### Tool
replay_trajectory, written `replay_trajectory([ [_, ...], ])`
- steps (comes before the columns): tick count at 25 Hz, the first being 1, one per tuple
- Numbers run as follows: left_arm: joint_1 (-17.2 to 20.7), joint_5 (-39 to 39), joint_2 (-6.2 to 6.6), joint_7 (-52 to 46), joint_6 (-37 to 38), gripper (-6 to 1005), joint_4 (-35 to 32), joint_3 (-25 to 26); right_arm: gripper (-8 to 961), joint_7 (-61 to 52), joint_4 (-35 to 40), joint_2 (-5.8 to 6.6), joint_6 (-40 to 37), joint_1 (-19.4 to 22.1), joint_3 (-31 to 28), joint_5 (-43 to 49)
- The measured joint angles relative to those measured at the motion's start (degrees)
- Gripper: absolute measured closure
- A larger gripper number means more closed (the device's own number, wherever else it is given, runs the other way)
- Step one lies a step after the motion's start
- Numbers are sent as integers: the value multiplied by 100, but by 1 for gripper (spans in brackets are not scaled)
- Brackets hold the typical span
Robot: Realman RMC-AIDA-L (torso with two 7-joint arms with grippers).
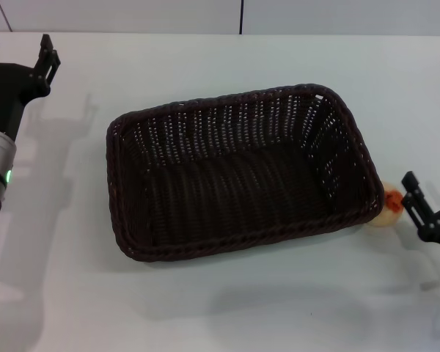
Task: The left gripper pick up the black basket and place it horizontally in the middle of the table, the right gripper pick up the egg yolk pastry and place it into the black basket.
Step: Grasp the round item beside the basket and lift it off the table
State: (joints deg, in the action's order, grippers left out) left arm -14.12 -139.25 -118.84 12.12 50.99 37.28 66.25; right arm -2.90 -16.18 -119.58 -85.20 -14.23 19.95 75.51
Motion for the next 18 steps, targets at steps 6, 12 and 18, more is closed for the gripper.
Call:
replay_trajectory([
  [6, -105, -2, 2, -3, -88, 191, -27, -8, 269, 0, -24, -4, 71, -27, 25, 259],
  [12, -128, -5, 2, -5, -92, 191, 10, -40, 287, -5, -26, -3, 270, -105, 27, 412],
  [18, -162, -6, 10, -8, -97, 192, 13, -79, 305, -34, -34, -10, 504, -187, -10, 421],
])
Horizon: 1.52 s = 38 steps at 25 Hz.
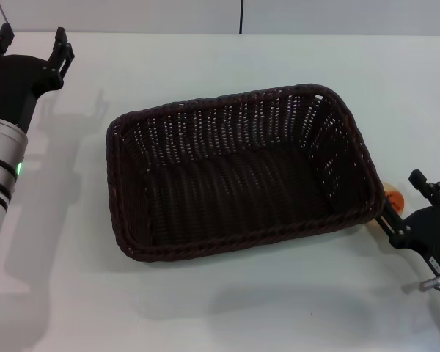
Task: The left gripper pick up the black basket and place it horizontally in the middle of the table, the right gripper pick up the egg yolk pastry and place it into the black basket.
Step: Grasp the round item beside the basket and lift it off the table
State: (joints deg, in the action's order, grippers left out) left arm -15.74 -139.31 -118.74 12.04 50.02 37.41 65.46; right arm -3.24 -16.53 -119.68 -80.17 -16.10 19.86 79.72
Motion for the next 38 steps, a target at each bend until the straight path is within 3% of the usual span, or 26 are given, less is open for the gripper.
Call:
replay_trajectory([
  [10, 8, 1, 0, 0, 17, 192, 34, -51, 335, 0, -93, 19, 70, -15, -29, 3],
  [21, 23, 0, 5, 0, 43, 192, 62, -52, 556, 29, -78, 24, 181, -20, -26, 3],
  [23, 42, -6, 7, 0, 50, 192, 109, -52, 758, 30, -78, 29, 138, -2, -25, 3],
  [28, 45, -29, 10, 0, 56, 192, 133, -52, 948, 37, -62, 33, -144, 107, -32, -23],
  [38, 52, -43, 9, 0, 80, 192, 144, -84, 951, 496, -112, 15, -1368, 419, -163, -43],
])
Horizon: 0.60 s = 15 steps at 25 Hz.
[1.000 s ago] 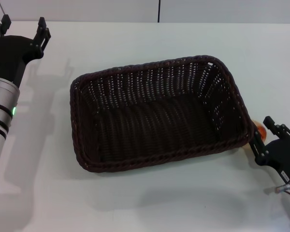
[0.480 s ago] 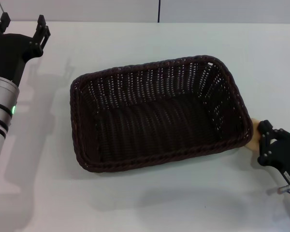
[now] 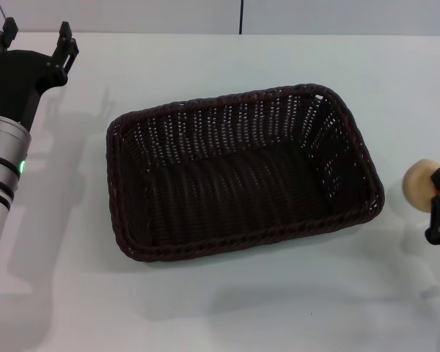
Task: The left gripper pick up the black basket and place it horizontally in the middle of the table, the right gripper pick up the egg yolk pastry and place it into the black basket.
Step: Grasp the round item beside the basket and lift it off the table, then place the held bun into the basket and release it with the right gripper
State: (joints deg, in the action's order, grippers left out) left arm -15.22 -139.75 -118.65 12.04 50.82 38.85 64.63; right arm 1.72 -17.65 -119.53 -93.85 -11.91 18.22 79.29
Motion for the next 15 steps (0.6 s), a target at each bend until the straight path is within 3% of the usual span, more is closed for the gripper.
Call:
replay_trajectory([
  [11, 62, 34, -9, 0, 80, 191, 54, -15, 950, 572, -132, 0, -1546, -46, 59, 418],
  [15, 110, 41, -2, -66, 158, 191, 57, -20, 950, 575, -129, -3, -1886, -311, 28, 507],
])
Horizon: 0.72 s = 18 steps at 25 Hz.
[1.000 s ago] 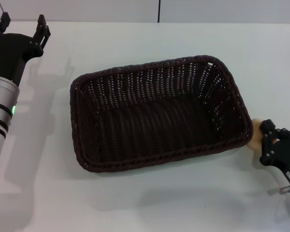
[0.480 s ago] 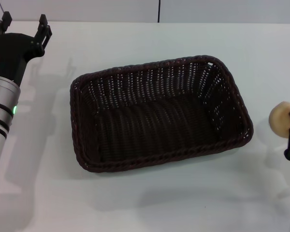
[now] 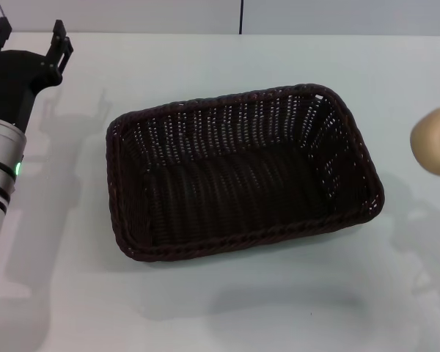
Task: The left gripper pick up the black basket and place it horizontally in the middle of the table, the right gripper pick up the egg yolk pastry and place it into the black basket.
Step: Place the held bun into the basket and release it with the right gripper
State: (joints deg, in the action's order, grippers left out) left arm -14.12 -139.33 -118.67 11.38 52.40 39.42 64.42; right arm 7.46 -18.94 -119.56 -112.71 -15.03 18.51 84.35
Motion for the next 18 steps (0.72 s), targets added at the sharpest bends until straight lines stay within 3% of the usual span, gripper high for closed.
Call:
replay_trajectory([
  [6, 45, 3, 11, -12, 52, 191, -3, 35, 950, 1, -1, -5, 207, -437, -19, 4],
  [12, 59, 3, 11, -59, 63, 192, -55, 53, 948, -219, -57, 0, 935, -981, -32, 49],
  [18, 49, 3, 11, -62, 63, 192, -65, 47, 941, -496, -123, 9, 1058, -1103, -17, 379],
])
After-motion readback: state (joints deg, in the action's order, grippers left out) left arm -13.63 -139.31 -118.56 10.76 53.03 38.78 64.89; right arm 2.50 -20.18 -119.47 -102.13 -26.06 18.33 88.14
